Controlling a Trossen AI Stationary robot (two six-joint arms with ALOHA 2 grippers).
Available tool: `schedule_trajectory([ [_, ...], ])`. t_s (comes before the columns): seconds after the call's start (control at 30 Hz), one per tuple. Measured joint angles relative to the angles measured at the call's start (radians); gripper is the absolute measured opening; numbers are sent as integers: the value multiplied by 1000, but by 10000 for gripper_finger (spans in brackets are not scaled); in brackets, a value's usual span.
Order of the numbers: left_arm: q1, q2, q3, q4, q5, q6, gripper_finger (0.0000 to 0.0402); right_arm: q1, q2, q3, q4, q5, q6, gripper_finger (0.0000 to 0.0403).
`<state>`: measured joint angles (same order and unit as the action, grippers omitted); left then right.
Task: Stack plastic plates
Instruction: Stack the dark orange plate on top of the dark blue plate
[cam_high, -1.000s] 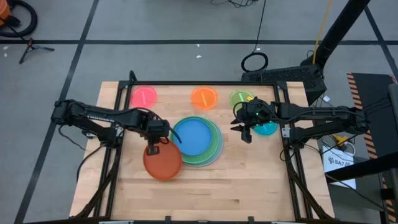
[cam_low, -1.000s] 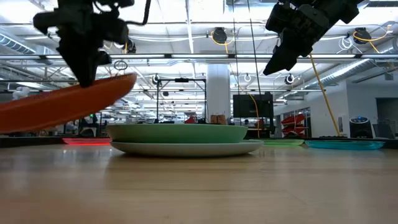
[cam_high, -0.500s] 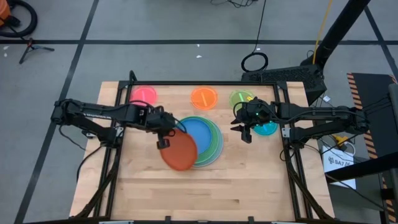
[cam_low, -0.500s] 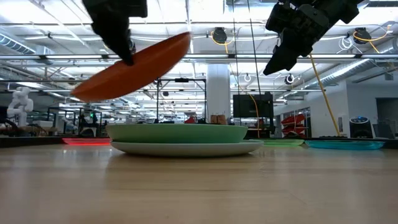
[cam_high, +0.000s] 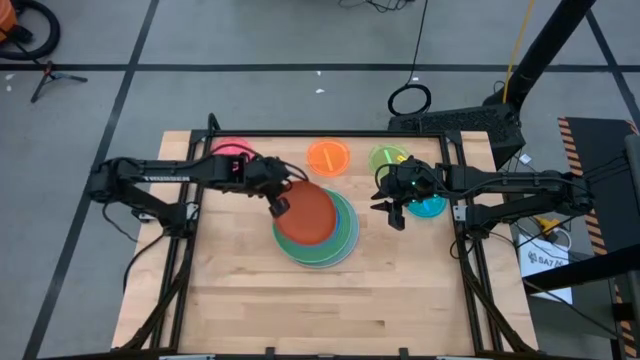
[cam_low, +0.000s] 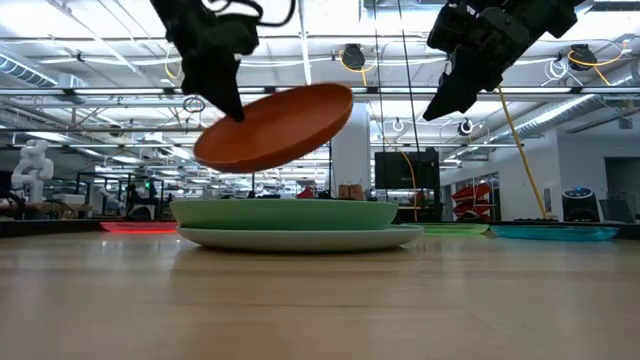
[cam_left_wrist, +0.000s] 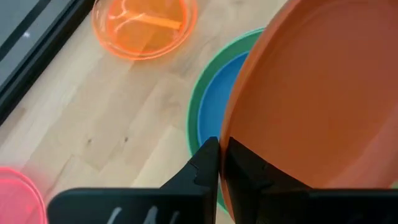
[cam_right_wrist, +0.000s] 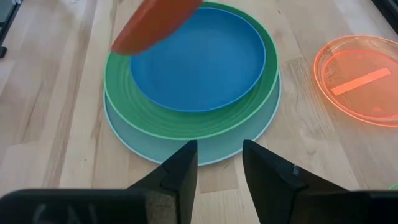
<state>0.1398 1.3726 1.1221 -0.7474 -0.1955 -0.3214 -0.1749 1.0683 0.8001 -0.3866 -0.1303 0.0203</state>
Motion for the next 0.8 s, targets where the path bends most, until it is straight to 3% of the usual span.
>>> schedule_trajectory([
  [0.33, 31, 95, 0, 0, 19, 12, 26, 0, 0, 0, 0, 0, -3, 121],
  [0.8, 30, 96, 0, 21, 21, 36, 26, 0, 0, 0, 0, 0, -6, 121],
])
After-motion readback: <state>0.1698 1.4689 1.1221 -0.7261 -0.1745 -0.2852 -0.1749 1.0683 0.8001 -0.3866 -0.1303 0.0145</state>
